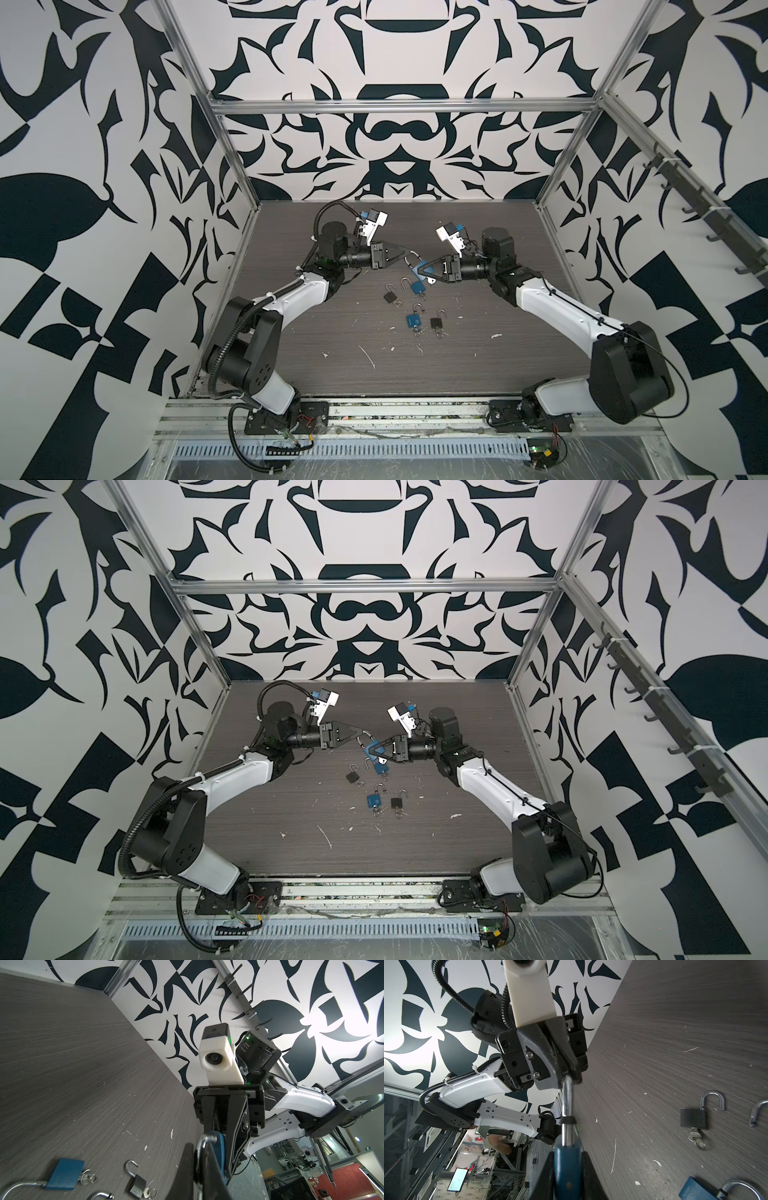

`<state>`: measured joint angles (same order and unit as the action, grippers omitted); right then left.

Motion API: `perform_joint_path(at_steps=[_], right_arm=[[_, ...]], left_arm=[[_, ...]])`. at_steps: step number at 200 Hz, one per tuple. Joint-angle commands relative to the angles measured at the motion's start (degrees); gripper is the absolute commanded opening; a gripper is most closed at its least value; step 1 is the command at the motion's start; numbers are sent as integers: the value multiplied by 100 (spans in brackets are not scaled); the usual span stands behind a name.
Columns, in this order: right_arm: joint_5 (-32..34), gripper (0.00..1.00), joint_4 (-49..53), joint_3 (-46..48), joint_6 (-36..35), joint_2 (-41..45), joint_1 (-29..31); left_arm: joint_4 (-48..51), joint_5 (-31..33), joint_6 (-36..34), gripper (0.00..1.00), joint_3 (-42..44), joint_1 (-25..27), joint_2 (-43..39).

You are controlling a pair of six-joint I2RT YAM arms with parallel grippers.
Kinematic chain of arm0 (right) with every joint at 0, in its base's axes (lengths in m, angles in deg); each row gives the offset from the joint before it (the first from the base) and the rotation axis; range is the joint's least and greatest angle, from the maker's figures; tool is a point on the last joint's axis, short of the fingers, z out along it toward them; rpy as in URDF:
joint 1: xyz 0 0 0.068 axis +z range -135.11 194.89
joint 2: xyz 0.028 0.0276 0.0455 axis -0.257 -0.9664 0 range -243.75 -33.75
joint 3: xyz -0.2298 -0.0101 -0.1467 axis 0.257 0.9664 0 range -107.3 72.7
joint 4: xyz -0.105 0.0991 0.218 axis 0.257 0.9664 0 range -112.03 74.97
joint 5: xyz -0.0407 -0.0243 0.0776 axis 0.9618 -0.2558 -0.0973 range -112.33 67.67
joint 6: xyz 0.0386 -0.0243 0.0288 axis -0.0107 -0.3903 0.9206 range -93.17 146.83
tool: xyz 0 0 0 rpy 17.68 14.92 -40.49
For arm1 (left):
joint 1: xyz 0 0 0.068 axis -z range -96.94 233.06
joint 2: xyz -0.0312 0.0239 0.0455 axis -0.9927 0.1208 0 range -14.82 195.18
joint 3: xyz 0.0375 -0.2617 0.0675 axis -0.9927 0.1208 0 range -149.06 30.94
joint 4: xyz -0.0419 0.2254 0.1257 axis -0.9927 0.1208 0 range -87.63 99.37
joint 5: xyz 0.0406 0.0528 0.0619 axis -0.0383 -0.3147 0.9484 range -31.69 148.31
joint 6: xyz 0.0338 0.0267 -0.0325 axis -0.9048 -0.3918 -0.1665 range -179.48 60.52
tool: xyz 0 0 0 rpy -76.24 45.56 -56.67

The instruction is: Lock with the key

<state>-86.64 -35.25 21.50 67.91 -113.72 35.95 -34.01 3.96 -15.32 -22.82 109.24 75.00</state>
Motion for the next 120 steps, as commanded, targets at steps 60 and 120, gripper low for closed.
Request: perform_joint_path(at_steps=[60, 120], right_arm=[[379, 0, -1146, -214, 24, 282, 21], [588, 0, -1306, -313, 120, 133, 23]], left_arm=[[1420, 106, -523, 0, 112, 571, -452], [1526, 295, -415, 0, 417, 919, -650]])
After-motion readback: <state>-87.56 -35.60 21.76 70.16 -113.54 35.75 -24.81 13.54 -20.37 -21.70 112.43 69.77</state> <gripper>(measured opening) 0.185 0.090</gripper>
